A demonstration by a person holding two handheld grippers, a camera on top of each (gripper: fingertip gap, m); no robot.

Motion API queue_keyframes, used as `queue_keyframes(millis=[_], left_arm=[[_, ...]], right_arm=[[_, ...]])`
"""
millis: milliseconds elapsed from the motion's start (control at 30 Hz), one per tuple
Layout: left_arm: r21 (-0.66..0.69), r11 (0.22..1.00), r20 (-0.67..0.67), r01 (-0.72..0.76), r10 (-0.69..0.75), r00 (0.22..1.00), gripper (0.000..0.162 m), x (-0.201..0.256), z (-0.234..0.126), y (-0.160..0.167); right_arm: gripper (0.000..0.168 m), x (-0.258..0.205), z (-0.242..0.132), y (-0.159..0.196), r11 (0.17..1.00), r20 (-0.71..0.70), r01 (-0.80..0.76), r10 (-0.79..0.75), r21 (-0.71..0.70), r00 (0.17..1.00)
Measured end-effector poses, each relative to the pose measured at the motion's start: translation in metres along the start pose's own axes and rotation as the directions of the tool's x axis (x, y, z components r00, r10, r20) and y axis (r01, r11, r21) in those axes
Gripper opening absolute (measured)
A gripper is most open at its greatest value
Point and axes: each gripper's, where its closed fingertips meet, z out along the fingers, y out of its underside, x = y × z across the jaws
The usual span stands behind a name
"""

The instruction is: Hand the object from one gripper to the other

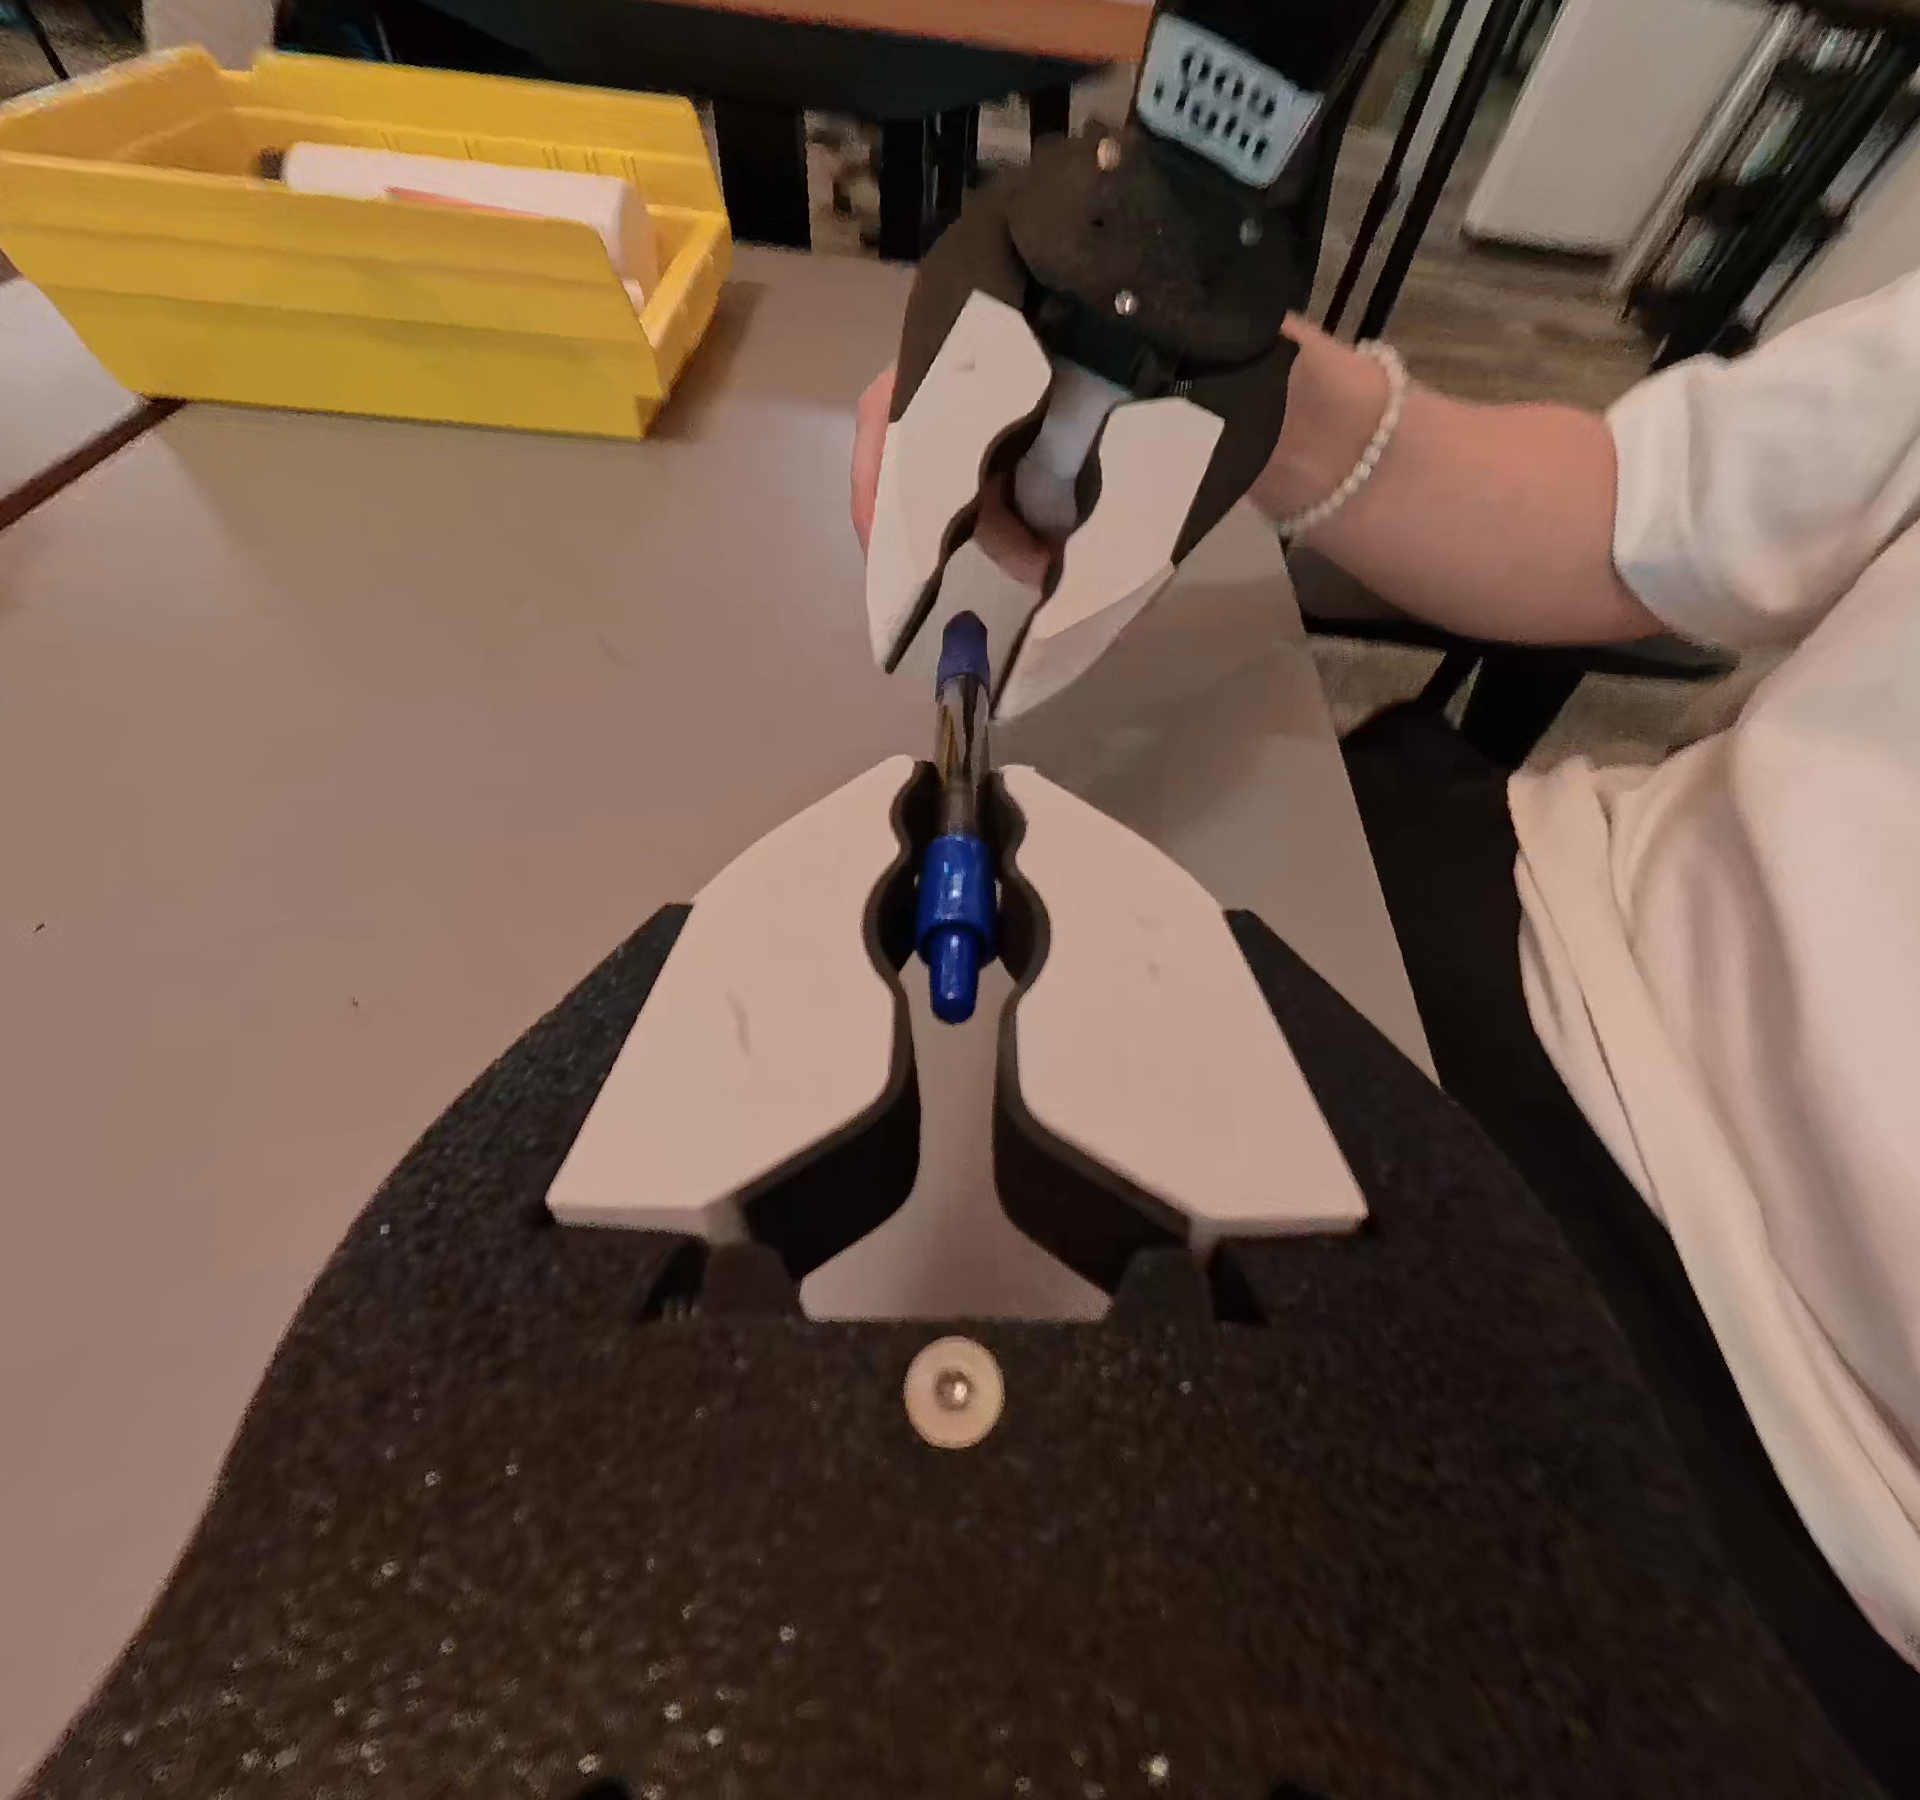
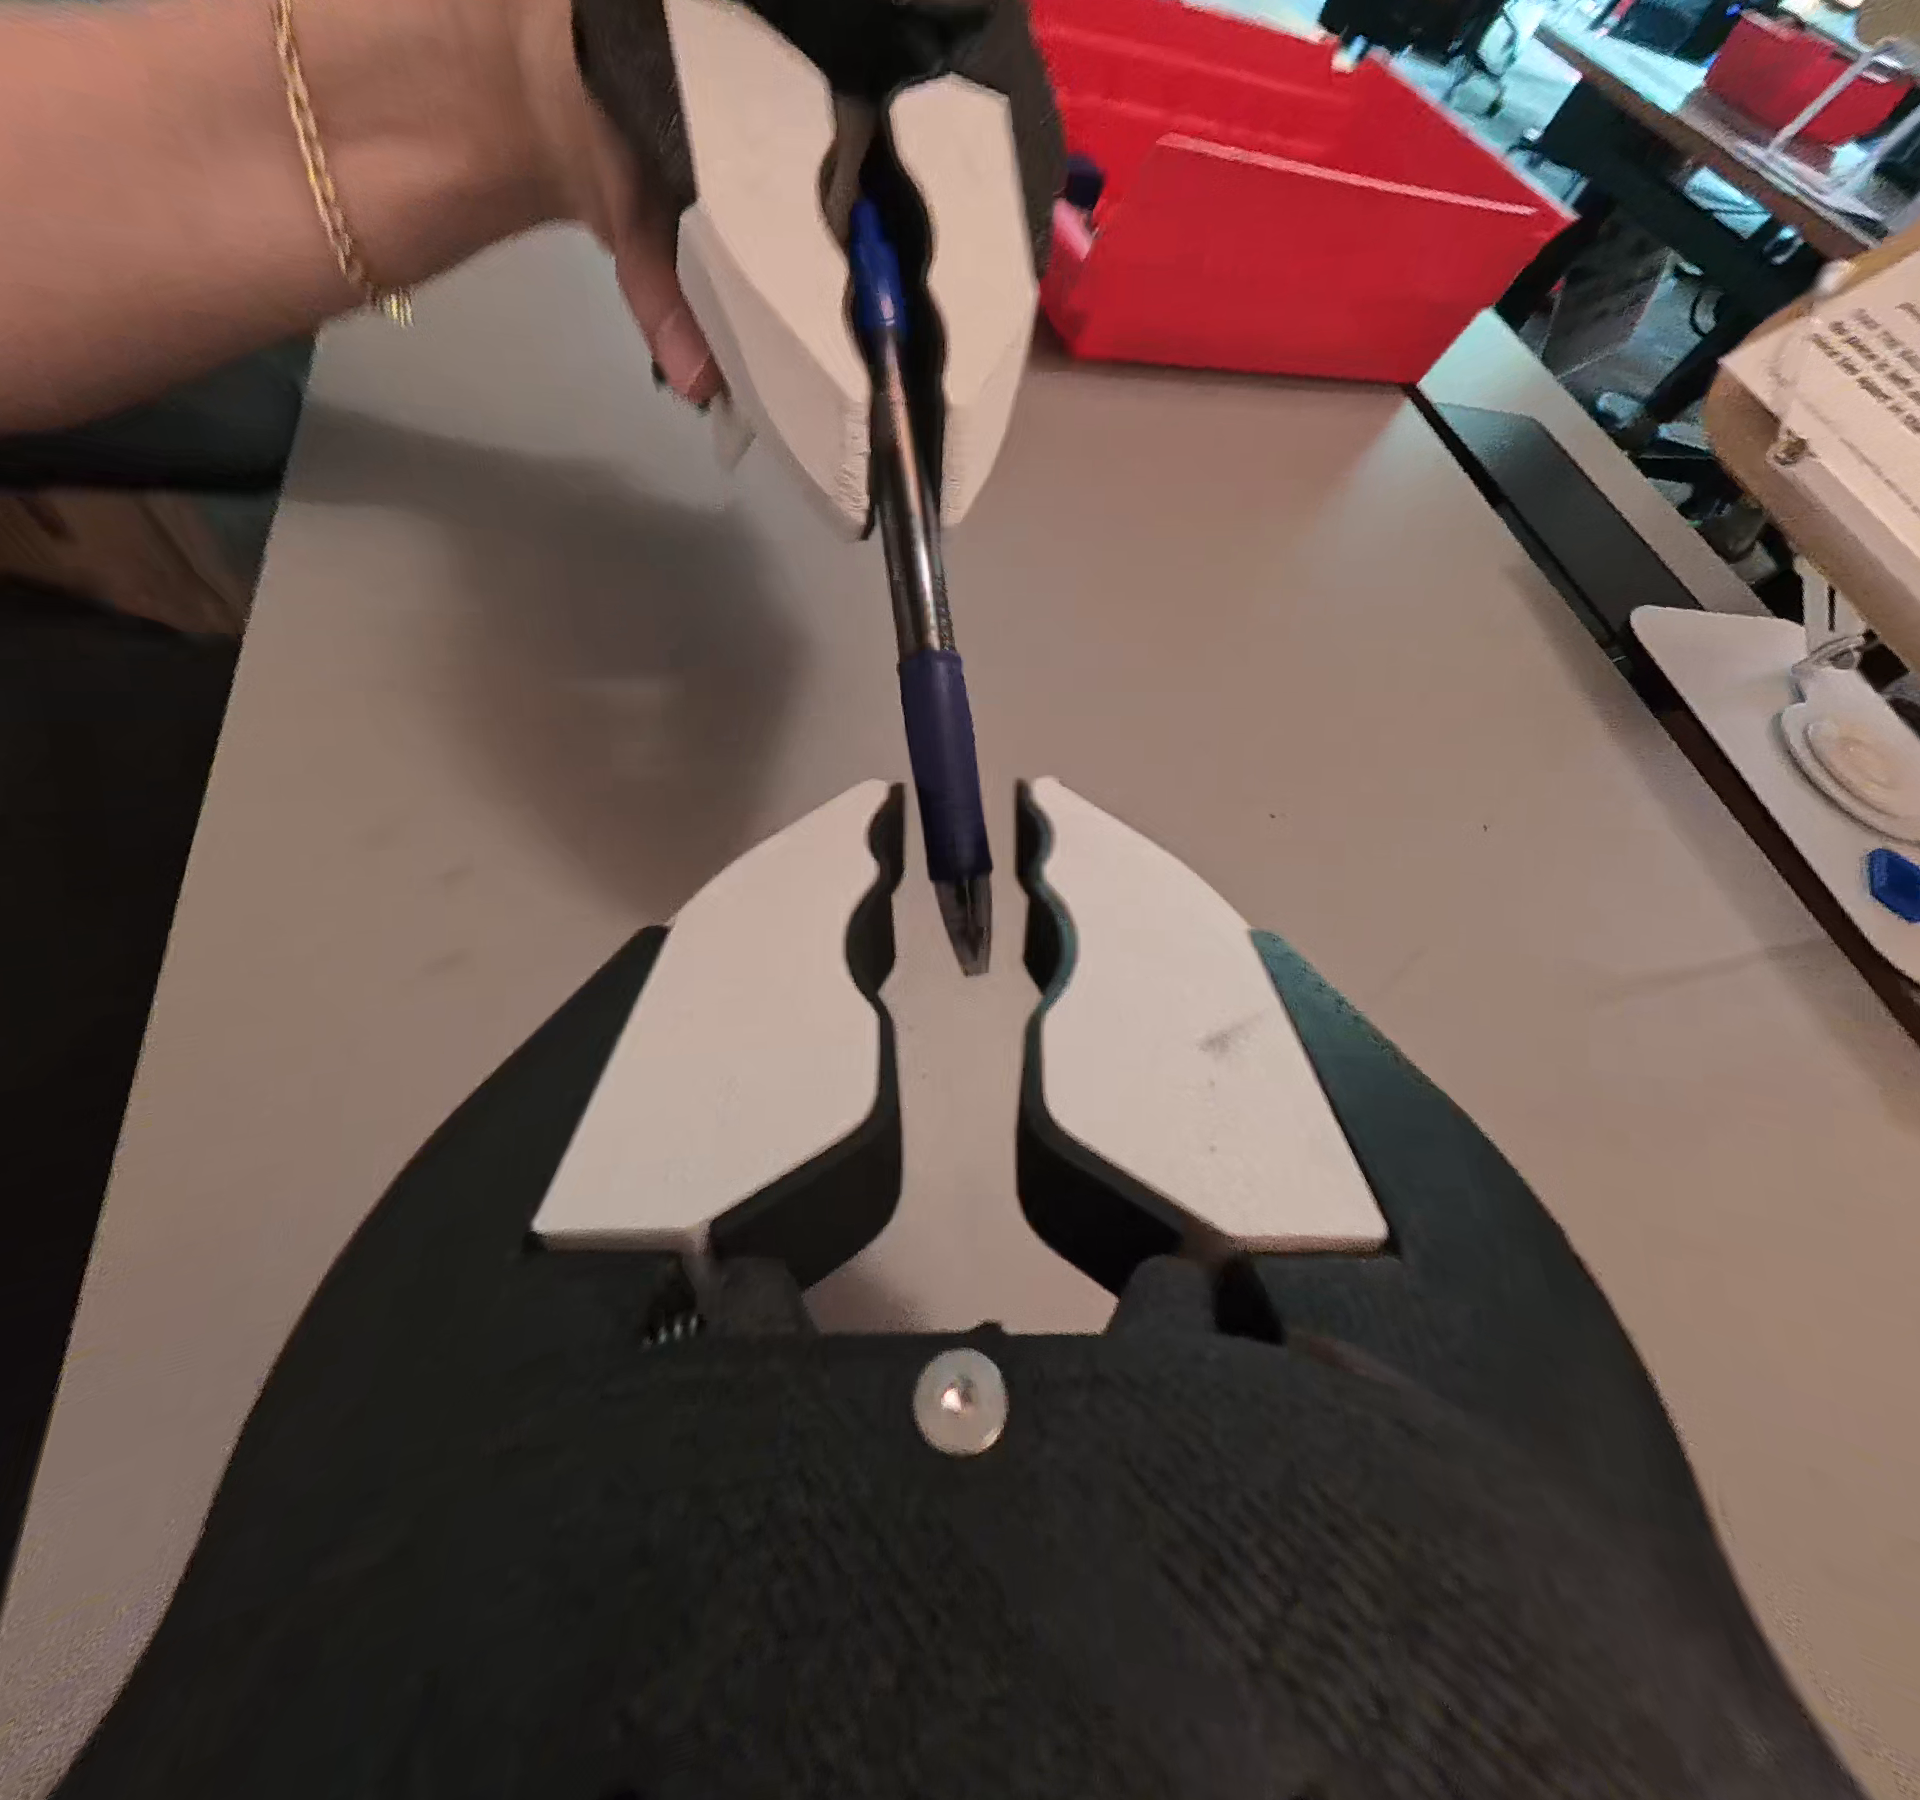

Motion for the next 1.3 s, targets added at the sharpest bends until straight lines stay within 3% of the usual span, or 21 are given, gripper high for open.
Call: queue_keyframes(millis=[133,267,333,567,700,800,867,967,1100,1200,1300], left_arm=[[0.302,0.951,-0.007,0.062,-0.063,0.998,0.009,-0.012,-0.016,-0.033],[0.559,0.819,-0.069,0.130,-0.110,0.992,0.009,-0.016,-0.024,-0.059],[0.616,0.772,-0.112,0.157,-0.111,0.987,0.009,-0.012,-0.017,-0.064],[0.760,0.619,-0.132,0.196,-0.147,0.980,0.009,-0.006,0.009,-0.074],[0.790,0.580,-0.123,0.198,-0.165,0.979,0.009,-0.004,0.017,-0.074],[0.787,0.582,-0.122,0.202,-0.174,0.977,0.009,-0.004,0.018,-0.073],[0.752,0.621,-0.124,0.219,-0.192,0.973,0.012,-0.007,0.021,-0.070],[0.651,0.742,-0.023,0.160,-0.191,0.981,0.038,-0.016,0.027,-0.059],[0.434,0.899,0.250,-0.058,-0.058,0.967,0.041,-0.029,0.021,-0.050],[0.339,0.931,0.362,-0.139,0.008,0.932,0.035,-0.026,0.014,-0.062],[0.297,0.938,0.410,-0.178,0.043,0.911,0.027,-0.016,0.016,-0.074]], right_arm=[[0.049,0.016,-0.016,-0.028,0.934,0.060,-0.244,0.237,0.260,0.970],[0.050,0.045,-0.039,-0.062,0.655,0.165,-0.473,0.476,0.589,0.864],[0.046,0.044,-0.044,-0.072,0.555,0.233,-0.512,0.495,0.656,0.837],[0.032,0.039,-0.048,-0.088,0.483,0.192,-0.440,0.479,0.757,0.856],[0.015,0.035,-0.040,-0.085,0.496,0.201,-0.458,0.487,0.738,0.850],[0.012,0.037,-0.040,-0.084,0.519,0.169,-0.443,0.492,0.731,0.854],[0.011,0.038,-0.038,-0.083,0.551,0.172,-0.462,0.496,0.695,0.851],[0.010,0.045,-0.041,-0.079,0.627,0.110,-0.456,0.510,0.631,0.853],[0.010,0.053,-0.040,-0.057,0.835,-0.106,-0.348,0.428,0.425,0.897],[0.010,0.054,-0.033,-0.040,0.948,-0.270,-0.210,0.273,0.240,0.923],[0.010,0.049,-0.019,-0.031,0.988,-0.353,-0.110,0.143,0.112,0.925]])
